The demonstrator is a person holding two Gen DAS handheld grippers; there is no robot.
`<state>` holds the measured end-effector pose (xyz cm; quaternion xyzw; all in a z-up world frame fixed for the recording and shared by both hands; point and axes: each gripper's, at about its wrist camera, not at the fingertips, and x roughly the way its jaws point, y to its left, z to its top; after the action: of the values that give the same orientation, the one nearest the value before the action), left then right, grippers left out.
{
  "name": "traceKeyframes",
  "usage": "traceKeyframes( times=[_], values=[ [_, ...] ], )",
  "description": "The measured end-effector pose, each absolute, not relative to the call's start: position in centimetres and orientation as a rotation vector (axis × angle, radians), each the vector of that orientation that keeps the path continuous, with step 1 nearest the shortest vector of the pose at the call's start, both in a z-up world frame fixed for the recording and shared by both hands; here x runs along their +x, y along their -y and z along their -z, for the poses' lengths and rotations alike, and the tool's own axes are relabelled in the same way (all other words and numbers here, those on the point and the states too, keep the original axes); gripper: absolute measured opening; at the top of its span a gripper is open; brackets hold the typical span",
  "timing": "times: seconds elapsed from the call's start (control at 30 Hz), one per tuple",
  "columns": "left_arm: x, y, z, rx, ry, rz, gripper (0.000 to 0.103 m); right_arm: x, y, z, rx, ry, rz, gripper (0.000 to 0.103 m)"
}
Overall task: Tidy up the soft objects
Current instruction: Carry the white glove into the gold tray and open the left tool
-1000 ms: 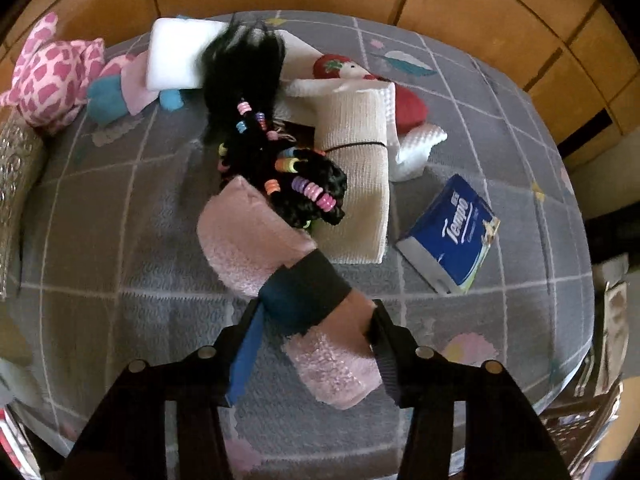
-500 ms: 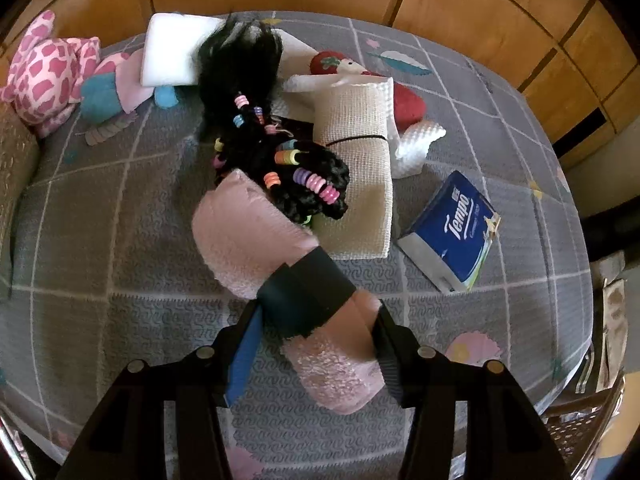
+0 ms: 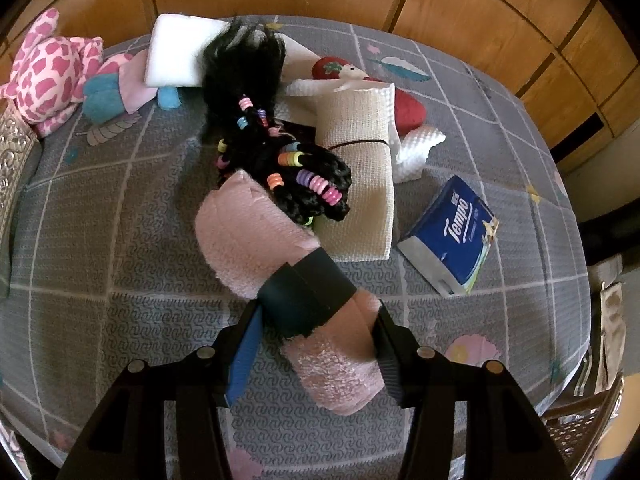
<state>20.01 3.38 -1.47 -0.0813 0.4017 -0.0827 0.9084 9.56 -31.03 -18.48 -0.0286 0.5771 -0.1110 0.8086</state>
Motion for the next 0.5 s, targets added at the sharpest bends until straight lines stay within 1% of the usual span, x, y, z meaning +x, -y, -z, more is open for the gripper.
traceKeyframes(
  times=[0.1,0.27,0.4,0.5],
  values=[
    [20.0,-8.2,1.1,-0.187,-0.799,0.07,0.026,9.6,31.1,18.5,-0.07,-1.232,0.239,0.053],
    [17.4,-16.3,2.0,-0.248,-0.784,-0.082,0.026,9.7,30.9,18.6,-0.092,-1.231,0.243,0.053],
    [14.8,-22.2,4.6,-0.309,-0.808,-0.189,0.026,9.5,30.5,18.6,-0.119,-1.224,0.256,0.053],
    [12.8,-25.5,7.5,-0.348,-0.855,-0.257,0.027,9.2,30.1,18.5,-0.13,-1.208,0.264,0.051]
  ],
)
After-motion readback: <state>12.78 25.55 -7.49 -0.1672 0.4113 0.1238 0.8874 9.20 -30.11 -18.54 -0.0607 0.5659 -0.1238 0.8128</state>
